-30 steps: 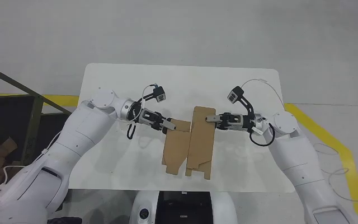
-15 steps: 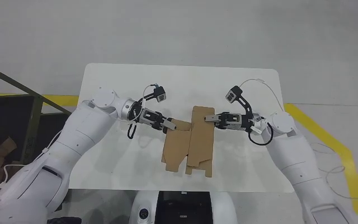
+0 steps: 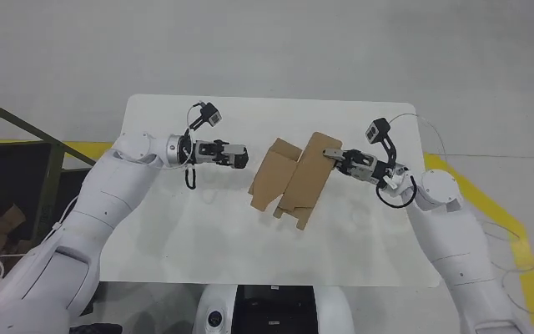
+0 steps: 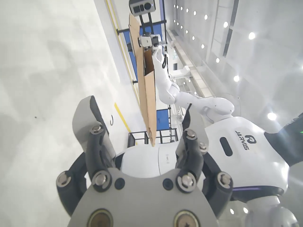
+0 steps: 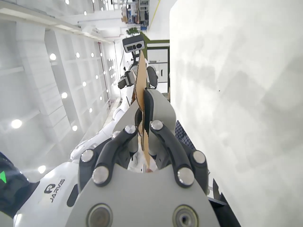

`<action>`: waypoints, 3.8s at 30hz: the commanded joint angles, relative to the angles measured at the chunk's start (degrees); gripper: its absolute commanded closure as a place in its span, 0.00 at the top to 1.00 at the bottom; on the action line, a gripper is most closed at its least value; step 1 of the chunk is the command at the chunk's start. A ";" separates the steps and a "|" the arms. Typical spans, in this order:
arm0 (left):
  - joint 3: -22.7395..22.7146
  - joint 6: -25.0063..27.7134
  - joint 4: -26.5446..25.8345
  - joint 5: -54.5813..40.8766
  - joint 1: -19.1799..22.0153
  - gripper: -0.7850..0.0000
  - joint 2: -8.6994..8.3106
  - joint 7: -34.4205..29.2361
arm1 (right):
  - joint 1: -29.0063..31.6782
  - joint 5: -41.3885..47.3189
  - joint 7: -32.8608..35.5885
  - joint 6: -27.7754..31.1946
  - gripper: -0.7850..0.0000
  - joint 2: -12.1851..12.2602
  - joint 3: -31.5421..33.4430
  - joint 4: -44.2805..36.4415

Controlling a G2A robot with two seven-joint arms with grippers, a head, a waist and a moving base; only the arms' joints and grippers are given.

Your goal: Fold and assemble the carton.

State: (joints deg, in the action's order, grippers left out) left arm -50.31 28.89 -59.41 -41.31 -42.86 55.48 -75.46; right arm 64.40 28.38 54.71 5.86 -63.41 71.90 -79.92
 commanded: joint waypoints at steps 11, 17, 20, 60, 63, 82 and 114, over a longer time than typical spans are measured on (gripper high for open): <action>-3.51 6.05 2.66 0.11 -2.98 1.00 -1.11 6.11 | 16.24 -5.11 -26.16 -9.28 0.00 0.52 4.99 -24.00; -4.52 6.45 -0.62 -2.75 -5.96 1.00 -0.96 6.52 | 21.68 -6.25 -35.01 -9.00 0.00 0.01 3.89 -28.78; -4.40 6.24 -2.64 -2.62 -7.42 1.00 -0.82 6.40 | 22.47 -6.79 -38.03 -8.29 0.00 -0.31 3.01 -29.21; -4.30 0.18 -5.76 -2.49 -8.95 0.23 2.99 8.55 | 23.62 -14.30 -48.00 -5.18 0.00 -2.34 1.92 -28.19; -4.49 -0.11 -5.73 -2.68 -8.89 0.24 3.24 8.69 | 23.63 -15.07 -48.46 -4.87 0.00 -2.48 1.85 -28.26; -5.77 -2.61 -5.33 -4.21 -9.01 0.26 4.84 11.50 | 24.65 -18.78 -49.83 -3.37 0.00 -3.23 1.85 -29.44; -7.69 -3.73 -4.43 -0.97 -8.38 0.00 6.71 10.35 | 25.03 -19.54 -46.85 -4.50 1.00 -4.38 1.24 -30.18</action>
State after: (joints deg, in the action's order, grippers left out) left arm -57.80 25.10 -63.93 -42.37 -51.23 62.23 -64.69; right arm 89.43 8.37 7.11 1.56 -67.80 73.05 -110.17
